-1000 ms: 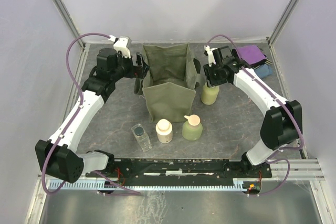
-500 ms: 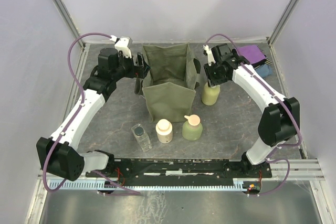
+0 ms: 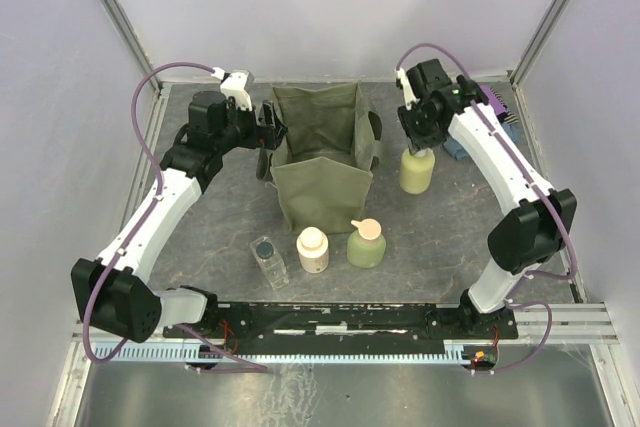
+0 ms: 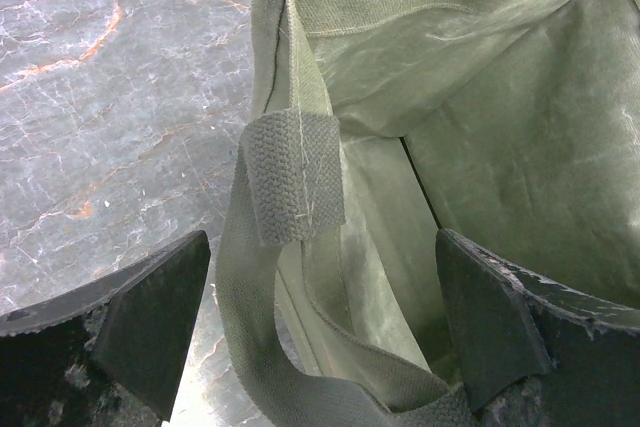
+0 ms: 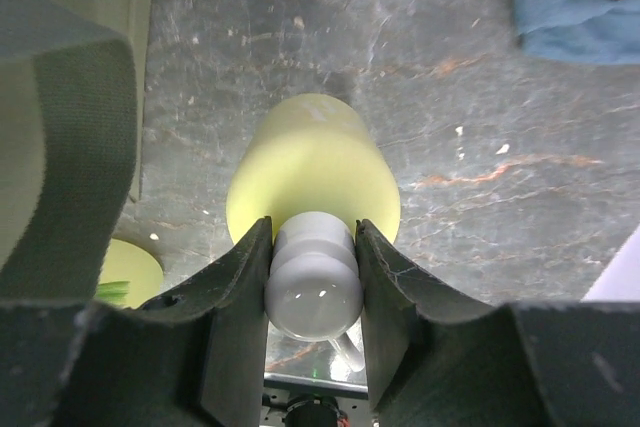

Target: Place the personal care products into the canvas bag

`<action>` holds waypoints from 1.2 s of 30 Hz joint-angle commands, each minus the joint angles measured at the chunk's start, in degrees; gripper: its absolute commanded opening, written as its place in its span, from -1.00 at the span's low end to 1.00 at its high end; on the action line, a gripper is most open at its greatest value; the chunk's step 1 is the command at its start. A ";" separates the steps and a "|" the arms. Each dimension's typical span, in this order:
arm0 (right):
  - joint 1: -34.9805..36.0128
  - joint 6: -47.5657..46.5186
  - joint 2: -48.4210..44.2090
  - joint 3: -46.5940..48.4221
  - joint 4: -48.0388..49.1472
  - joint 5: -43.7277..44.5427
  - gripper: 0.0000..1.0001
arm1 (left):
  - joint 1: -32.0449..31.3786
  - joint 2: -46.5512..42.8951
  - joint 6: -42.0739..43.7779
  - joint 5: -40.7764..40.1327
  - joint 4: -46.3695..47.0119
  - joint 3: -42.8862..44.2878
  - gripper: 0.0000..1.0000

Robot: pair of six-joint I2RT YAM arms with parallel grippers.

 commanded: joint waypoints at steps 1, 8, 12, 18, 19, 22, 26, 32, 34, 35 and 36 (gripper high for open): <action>-0.15 0.50 -1.81 13.51 -3.97 5.08 -0.99 | -0.36 0.78 -1.21 0.83 0.51 1.41 0.99; -0.10 -0.23 0.16 31.38 -5.74 8.94 -0.99 | -0.36 1.63 -1.21 1.28 1.31 2.16 0.99; -0.15 -0.85 0.78 36.98 -2.03 5.87 -0.99 | -0.32 1.62 -1.18 1.53 2.00 1.88 0.99; -0.11 -1.03 -2.69 35.68 13.36 -1.99 -0.99 | -0.33 1.55 -1.10 1.80 2.10 2.06 0.99; -0.12 -0.81 -2.40 36.41 14.23 -3.09 -0.99 | -0.35 1.39 -1.16 1.80 2.10 2.01 0.99; 0.11 -0.27 -1.80 37.76 16.76 -6.39 -0.99 | -0.34 0.91 -1.15 1.61 2.10 1.65 0.99; 1.30 -0.71 -2.26 37.70 20.60 -8.40 -0.99 | -0.32 0.17 -1.18 1.07 2.10 0.97 0.99; 3.12 -0.84 -2.51 39.98 26.63 -11.68 -0.99 | -0.33 0.00 -1.44 1.08 2.10 0.74 0.99; 3.63 0.02 -2.44 40.73 29.10 -13.41 -0.99 | -0.32 -0.04 -1.58 1.06 2.10 0.74 0.99; 3.90 0.35 -2.35 41.03 30.33 -14.27 -0.99 | -0.32 -0.16 -1.62 0.91 2.06 0.74 0.99; 4.15 0.70 -2.29 41.26 31.49 -15.06 -0.99 | -0.36 -0.21 -1.62 0.74 1.97 0.67 0.99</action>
